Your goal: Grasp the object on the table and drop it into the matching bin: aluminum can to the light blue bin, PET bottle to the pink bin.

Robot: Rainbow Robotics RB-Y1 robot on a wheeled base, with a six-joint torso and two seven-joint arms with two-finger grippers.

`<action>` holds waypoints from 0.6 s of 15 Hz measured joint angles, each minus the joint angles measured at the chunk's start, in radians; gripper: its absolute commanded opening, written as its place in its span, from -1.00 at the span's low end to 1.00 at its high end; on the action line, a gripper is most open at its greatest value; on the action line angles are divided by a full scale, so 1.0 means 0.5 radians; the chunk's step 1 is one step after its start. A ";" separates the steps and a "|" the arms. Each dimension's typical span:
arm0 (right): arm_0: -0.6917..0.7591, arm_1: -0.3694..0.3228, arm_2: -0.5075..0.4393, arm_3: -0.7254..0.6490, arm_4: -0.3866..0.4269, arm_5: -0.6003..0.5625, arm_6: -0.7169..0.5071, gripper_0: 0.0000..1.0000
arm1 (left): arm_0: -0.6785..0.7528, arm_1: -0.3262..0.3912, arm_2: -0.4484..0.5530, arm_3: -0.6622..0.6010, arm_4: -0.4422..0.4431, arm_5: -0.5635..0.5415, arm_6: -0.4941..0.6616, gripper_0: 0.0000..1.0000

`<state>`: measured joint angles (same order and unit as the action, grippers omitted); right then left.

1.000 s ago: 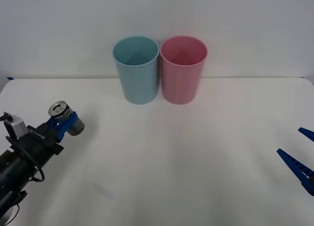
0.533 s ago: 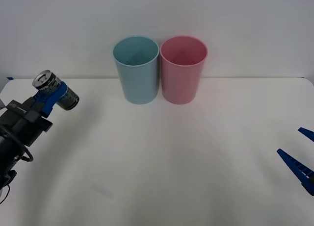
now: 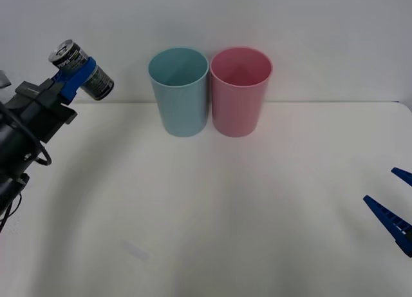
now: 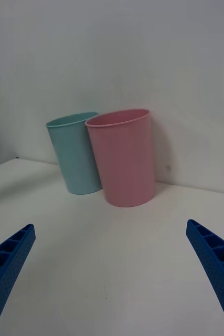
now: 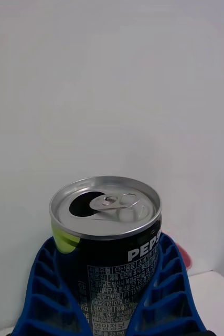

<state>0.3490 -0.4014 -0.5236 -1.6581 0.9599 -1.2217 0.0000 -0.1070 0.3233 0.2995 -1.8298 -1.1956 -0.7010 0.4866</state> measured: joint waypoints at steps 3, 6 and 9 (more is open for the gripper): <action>0.000 0.000 0.000 0.000 0.000 0.000 0.000 1.00 | -0.196 -0.001 -0.071 0.101 -0.093 0.038 0.066 -1.00; 0.000 0.000 0.000 0.000 0.000 0.000 0.000 1.00 | -0.423 0.009 -0.075 0.325 -0.223 0.040 0.048 -0.99; 0.000 0.000 0.000 0.000 0.000 0.000 0.000 1.00 | -0.643 0.019 -0.077 0.542 -0.319 0.038 0.030 -0.99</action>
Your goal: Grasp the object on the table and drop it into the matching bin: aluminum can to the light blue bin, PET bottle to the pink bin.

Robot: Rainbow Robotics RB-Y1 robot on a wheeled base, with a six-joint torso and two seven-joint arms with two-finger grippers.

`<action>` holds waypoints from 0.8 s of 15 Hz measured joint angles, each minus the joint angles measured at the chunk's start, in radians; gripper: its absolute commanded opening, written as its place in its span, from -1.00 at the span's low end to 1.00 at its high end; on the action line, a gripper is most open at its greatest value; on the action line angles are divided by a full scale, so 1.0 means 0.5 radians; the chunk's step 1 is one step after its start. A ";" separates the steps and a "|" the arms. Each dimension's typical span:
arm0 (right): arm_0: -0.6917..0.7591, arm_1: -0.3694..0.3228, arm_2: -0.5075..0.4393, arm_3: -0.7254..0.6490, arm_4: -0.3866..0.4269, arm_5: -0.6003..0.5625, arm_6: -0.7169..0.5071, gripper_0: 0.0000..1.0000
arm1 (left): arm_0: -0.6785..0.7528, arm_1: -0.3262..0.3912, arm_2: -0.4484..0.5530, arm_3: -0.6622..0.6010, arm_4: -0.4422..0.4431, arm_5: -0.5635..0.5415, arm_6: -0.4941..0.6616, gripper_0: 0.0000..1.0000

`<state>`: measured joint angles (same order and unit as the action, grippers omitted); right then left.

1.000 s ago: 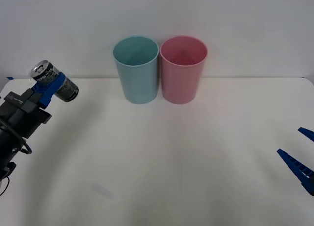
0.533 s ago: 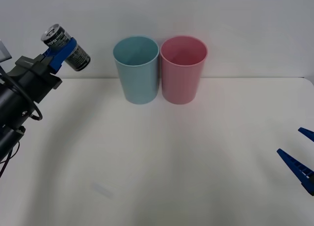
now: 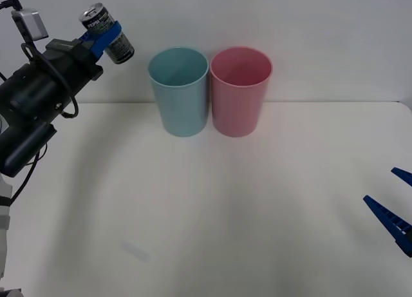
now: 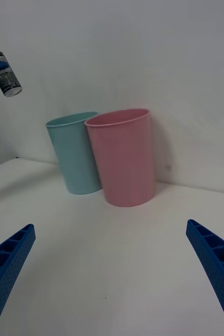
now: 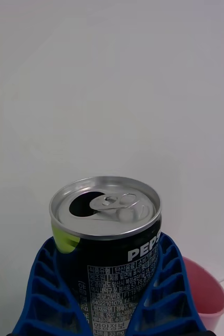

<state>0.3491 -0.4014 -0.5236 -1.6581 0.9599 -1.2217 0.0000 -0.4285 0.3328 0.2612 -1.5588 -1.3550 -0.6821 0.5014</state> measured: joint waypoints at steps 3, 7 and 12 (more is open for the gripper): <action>0.000 0.000 0.000 0.000 0.000 0.000 0.000 1.00 | -0.206 0.000 -0.081 0.237 -0.093 0.000 -0.033 -0.99; 0.000 0.000 0.000 0.000 0.000 0.000 0.000 1.00 | -0.470 0.000 -0.215 0.568 -0.152 0.000 -0.122 -0.99; 0.000 0.000 0.000 0.000 0.000 0.000 0.000 1.00 | -0.784 0.000 -0.304 1.025 -0.154 0.006 -0.368 -0.98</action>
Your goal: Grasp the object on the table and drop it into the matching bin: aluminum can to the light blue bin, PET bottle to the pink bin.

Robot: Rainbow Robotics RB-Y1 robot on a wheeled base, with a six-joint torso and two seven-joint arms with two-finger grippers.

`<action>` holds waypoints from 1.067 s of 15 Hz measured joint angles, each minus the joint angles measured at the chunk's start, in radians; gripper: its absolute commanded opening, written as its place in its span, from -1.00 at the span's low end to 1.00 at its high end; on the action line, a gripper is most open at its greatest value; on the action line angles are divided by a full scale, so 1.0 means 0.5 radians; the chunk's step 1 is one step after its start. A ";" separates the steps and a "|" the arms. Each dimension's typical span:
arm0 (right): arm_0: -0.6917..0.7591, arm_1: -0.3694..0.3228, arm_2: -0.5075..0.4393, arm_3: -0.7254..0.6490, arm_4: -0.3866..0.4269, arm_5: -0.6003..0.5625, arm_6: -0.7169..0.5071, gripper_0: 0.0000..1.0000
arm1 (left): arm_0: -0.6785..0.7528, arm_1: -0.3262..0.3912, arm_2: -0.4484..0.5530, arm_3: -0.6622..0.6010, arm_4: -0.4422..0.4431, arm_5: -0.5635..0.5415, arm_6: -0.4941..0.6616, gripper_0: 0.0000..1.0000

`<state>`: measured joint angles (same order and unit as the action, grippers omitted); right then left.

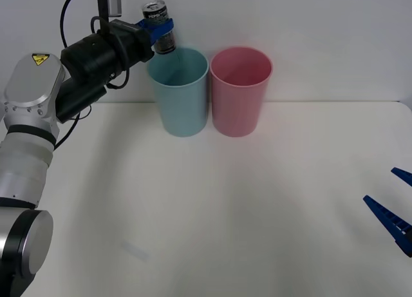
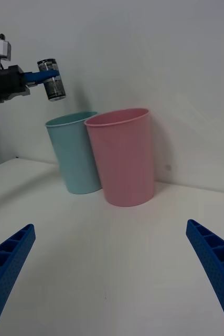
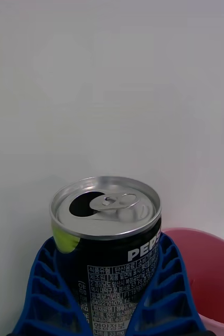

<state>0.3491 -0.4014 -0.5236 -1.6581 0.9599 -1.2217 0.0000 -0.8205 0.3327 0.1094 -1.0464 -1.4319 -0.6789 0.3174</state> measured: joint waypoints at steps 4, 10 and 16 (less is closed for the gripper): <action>0.000 0.000 0.000 0.000 0.000 0.000 0.000 1.00 | -0.134 -0.004 -0.008 0.169 -0.043 0.010 -0.041 -0.98; 0.000 0.000 0.000 0.000 0.000 0.000 0.000 1.00 | -0.139 -0.028 -0.007 0.172 -0.063 0.033 -0.062 1.00; 0.000 0.000 0.000 0.000 0.000 0.000 0.000 1.00 | -0.128 -0.030 -0.007 0.172 -0.026 0.038 -0.062 1.00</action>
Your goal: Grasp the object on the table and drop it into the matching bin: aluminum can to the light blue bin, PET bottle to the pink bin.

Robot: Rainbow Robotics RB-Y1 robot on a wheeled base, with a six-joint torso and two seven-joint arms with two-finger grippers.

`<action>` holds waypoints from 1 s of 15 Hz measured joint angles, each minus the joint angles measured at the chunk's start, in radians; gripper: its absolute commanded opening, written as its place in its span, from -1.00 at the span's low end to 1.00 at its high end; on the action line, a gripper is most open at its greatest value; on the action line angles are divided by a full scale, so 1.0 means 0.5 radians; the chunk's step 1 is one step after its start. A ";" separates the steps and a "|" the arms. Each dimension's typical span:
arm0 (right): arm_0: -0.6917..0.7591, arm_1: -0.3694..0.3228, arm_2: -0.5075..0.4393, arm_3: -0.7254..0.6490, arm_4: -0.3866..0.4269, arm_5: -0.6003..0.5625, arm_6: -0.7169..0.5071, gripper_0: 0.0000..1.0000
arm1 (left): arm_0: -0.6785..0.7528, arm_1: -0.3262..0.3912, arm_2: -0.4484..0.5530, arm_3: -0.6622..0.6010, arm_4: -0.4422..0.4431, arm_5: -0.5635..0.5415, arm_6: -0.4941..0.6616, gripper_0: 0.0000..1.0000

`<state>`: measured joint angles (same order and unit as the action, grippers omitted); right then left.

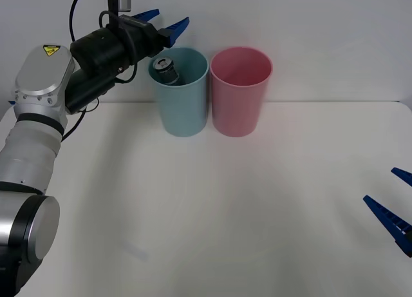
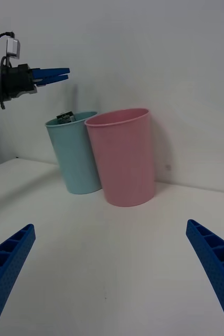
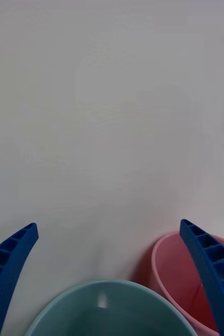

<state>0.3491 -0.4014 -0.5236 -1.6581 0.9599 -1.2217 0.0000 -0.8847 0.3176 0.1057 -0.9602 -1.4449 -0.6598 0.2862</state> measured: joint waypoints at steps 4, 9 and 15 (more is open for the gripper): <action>0.000 0.000 0.000 0.000 0.000 0.000 0.000 1.00 | 0.028 0.008 0.000 0.000 0.086 -0.072 -0.006 1.00; 0.000 0.000 0.000 0.000 0.000 0.000 0.000 1.00 | 0.183 0.042 0.000 -0.091 0.277 -0.157 -0.048 1.00; 0.000 0.000 0.000 0.000 0.000 0.000 0.000 1.00 | 0.701 0.199 0.118 -0.568 0.484 -0.191 -0.061 1.00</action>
<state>0.3491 -0.4014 -0.5236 -1.6581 0.9599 -1.2217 0.0000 -0.5341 0.4172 0.1645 -1.2444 -1.2028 -0.7552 0.2557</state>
